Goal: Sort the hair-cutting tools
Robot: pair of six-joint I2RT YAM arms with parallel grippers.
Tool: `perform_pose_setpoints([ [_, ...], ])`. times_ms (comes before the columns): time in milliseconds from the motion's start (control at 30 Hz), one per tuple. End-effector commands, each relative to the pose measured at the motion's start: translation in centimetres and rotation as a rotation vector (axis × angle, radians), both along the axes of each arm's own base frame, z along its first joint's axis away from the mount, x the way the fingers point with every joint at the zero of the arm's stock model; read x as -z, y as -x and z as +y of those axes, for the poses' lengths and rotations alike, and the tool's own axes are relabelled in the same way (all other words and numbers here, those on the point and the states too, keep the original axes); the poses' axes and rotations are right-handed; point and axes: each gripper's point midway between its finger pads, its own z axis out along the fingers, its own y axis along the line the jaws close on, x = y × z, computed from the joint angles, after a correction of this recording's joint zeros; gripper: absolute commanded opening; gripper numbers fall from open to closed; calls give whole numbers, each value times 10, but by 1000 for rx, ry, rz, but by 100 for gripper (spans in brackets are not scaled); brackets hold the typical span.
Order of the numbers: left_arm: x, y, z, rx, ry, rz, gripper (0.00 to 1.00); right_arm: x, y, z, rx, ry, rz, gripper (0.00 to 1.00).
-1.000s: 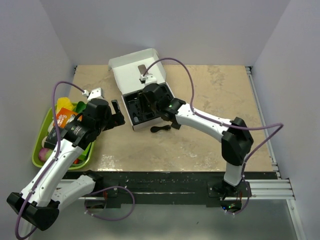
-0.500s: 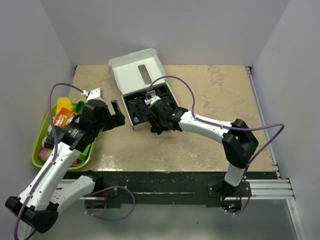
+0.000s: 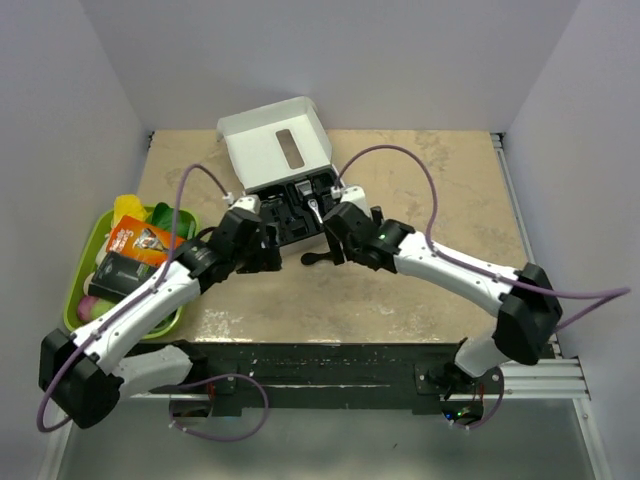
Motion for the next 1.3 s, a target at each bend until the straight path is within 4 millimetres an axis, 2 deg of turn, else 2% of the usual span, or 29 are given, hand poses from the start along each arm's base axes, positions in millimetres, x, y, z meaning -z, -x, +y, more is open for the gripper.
perform_pose_setpoints([
  [0, -9, -16, -45, 130, -59, -80, 94, -28, 7, -33, 169, -145, -46, 84],
  [167, 3, -23, -78, 250, -134, -111, 93, -28, 17, -51, 206, -237, -25, 85],
  [200, 7, -26, -84, 275, -176, -110, 93, -22, 20, -56, 214, -239, -15, 84],
  [233, 8, -29, -87, 288, -197, -117, 93, -27, 23, -56, 208, -272, -22, 85],
  [367, 14, -42, -105, 366, -294, -155, 93, -24, 33, -53, 185, -338, -3, 86],
  [400, 18, -44, -115, 406, -329, -162, 93, -24, 34, -52, 183, -347, -2, 86],
  [633, 36, -55, -160, 544, -345, -186, 93, -24, 37, -48, 155, -372, 7, 87],
  [767, 55, -61, -170, 593, -379, -174, 93, -25, 38, -48, 148, -381, -1, 88],
  [967, 69, -73, -184, 638, -410, -182, 92, -22, 39, -46, 137, -392, -3, 88],
  [1167, 86, -82, -187, 679, -452, -166, 90, -20, 41, -41, 122, -425, 5, 88],
  [1267, 93, -85, -188, 696, -415, -142, 87, -20, 41, -40, 118, -434, 4, 88],
])
